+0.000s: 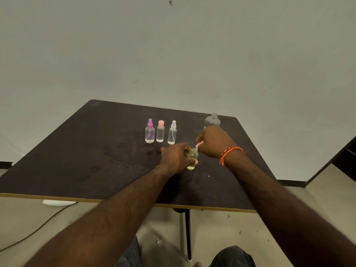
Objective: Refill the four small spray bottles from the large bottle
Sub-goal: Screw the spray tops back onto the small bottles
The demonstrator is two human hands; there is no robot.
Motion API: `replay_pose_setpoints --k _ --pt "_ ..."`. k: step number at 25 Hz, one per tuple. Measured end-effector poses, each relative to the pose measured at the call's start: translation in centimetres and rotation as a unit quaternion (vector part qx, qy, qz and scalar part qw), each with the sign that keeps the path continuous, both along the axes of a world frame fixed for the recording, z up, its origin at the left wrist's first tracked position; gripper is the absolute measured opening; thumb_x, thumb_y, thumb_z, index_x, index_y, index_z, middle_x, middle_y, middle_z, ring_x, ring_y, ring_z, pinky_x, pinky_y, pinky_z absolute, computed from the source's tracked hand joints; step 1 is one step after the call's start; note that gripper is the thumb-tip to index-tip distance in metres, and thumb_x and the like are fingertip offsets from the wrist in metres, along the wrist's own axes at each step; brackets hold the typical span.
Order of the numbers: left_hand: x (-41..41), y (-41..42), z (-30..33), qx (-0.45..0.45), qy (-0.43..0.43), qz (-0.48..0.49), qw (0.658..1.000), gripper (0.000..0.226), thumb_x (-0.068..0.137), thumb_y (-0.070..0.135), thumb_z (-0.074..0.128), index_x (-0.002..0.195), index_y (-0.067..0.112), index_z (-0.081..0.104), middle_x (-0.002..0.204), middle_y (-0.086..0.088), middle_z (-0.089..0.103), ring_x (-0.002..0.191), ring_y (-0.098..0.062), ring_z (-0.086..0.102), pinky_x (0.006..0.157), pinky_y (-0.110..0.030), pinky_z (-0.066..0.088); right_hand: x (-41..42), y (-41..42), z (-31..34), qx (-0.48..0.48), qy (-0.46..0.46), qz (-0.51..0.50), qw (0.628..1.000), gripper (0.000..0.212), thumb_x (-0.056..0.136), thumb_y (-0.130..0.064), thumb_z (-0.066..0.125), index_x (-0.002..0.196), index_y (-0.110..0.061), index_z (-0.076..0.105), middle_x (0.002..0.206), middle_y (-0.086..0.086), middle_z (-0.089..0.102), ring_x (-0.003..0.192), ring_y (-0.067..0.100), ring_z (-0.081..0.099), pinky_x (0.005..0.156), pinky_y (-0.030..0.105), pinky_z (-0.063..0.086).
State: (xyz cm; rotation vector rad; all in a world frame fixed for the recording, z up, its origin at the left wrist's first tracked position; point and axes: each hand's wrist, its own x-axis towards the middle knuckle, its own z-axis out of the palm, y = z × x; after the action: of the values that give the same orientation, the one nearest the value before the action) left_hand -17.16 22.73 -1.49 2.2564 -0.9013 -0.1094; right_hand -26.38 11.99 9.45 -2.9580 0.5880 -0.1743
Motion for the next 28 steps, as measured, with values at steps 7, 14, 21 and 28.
replay_pose_setpoints --k 7,14,21,28 --pt "0.3 0.0 -0.4 -0.016 0.006 -0.014 1.000 0.041 0.076 0.052 0.084 0.108 0.034 0.065 0.104 0.014 0.072 0.102 -0.010 0.064 0.098 -0.043 0.035 1.1 -0.3 -3.8 0.085 -0.048 -0.002 0.995 0.020 0.089 -0.013 0.060 0.103 -0.015 0.074 0.110 0.006 0.072 0.099 0.022 0.066 0.092 0.037 0.054" --pt "0.1 0.1 -0.4 -0.025 0.014 -0.013 1.000 0.033 0.077 0.047 0.084 0.100 0.035 0.062 0.099 0.013 0.070 0.099 -0.010 0.063 0.095 -0.040 0.035 0.9 -0.1 -4.9 0.059 -0.079 -0.018 0.995 0.022 0.094 -0.015 0.060 0.113 -0.013 0.069 0.112 0.007 0.070 0.106 0.024 0.065 0.093 0.034 0.049" --pt "0.1 0.0 -0.4 -0.014 0.014 -0.012 1.000 0.029 0.079 0.044 0.082 0.093 0.028 0.062 0.091 0.011 0.068 0.093 -0.011 0.062 0.091 -0.041 0.034 0.6 -0.1 -6.2 0.118 -0.127 -0.058 0.983 0.024 0.093 -0.039 0.066 0.102 -0.017 0.066 0.092 0.001 0.068 0.085 0.015 0.063 0.080 0.031 0.053" --pt "0.1 0.0 -0.5 -0.016 0.015 -0.004 1.000 0.031 0.077 0.047 0.084 0.089 0.033 0.059 0.090 0.014 0.068 0.093 -0.010 0.062 0.093 -0.041 0.038 0.7 -0.9 -6.1 0.108 -0.090 -0.039 0.989 0.020 0.092 -0.024 0.065 0.109 -0.014 0.071 0.103 0.006 0.072 0.097 0.023 0.066 0.092 0.040 0.054"
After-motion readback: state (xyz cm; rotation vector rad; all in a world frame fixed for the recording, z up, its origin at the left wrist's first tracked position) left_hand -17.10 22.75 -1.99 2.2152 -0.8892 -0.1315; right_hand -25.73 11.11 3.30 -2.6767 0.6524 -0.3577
